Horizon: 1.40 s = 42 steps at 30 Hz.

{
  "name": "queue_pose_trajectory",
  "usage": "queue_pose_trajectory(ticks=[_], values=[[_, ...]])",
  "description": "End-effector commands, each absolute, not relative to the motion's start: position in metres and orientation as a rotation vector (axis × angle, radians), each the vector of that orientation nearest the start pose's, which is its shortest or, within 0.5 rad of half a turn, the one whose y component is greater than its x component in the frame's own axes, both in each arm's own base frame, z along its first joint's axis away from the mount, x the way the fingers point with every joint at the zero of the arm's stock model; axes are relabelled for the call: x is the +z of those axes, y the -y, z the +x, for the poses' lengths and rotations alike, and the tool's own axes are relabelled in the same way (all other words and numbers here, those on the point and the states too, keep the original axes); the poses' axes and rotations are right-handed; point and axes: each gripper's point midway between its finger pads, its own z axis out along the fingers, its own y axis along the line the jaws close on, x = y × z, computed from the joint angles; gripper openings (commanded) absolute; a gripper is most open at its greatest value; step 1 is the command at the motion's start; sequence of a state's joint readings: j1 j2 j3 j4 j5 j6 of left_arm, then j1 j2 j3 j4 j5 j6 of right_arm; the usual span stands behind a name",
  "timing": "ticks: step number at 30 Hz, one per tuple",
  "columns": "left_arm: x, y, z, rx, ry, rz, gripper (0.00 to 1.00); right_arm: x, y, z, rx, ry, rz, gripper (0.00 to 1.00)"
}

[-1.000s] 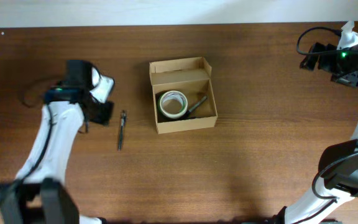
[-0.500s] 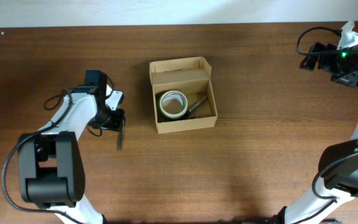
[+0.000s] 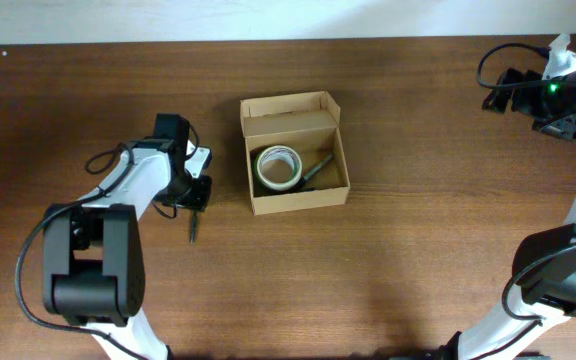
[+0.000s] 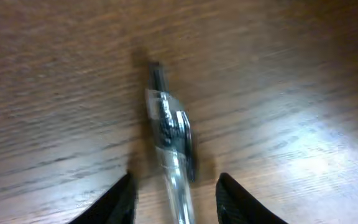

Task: Pack container
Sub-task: 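Grasp the clear black pen with the left gripper and lift it, then carry the black pen with the left gripper into the box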

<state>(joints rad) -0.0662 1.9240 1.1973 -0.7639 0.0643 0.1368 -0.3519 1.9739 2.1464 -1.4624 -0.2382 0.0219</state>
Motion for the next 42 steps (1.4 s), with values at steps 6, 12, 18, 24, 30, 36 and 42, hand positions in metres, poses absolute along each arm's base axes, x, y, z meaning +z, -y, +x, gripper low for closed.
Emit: queue_pose_trajectory(ticks=[6, 12, 18, 24, 30, 36, 42], values=[[-0.025, 0.034, 0.343, -0.1, -3.116, 0.275, 0.25, 0.223, 0.106, 0.411, 0.287, -2.779, 0.477, 0.99], [-0.019, 0.034, 0.347, -0.099, -3.111, 0.272, 0.02, 0.223, 0.106, 0.411, 0.287, -2.779, 0.477, 0.99], [0.012, 0.035, 0.374, -0.096, -3.066, 0.272, 0.02, 0.223, 0.106, 0.411, 0.287, -2.779, 0.477, 0.99], [0.094, 0.038, 0.425, -0.075, -2.925, 0.339, 0.02, 0.223, 0.106, 0.411, 0.287, -2.779, 0.477, 0.99], [0.2, 0.048, 0.464, -0.035, -2.689, 0.492, 0.02, 0.223, 0.106, 0.411, 0.287, -2.779, 0.477, 0.99], [0.267, 0.11, 0.449, 0.004, -2.348, 1.182, 0.02, 0.223, 0.106, 0.411, 0.287, -2.779, 0.477, 0.99], [0.267, 0.191, 0.414, -0.01, -2.11, 1.614, 0.02, 0.223, 0.106, 0.411, 0.287, -2.779, 0.477, 0.99]])
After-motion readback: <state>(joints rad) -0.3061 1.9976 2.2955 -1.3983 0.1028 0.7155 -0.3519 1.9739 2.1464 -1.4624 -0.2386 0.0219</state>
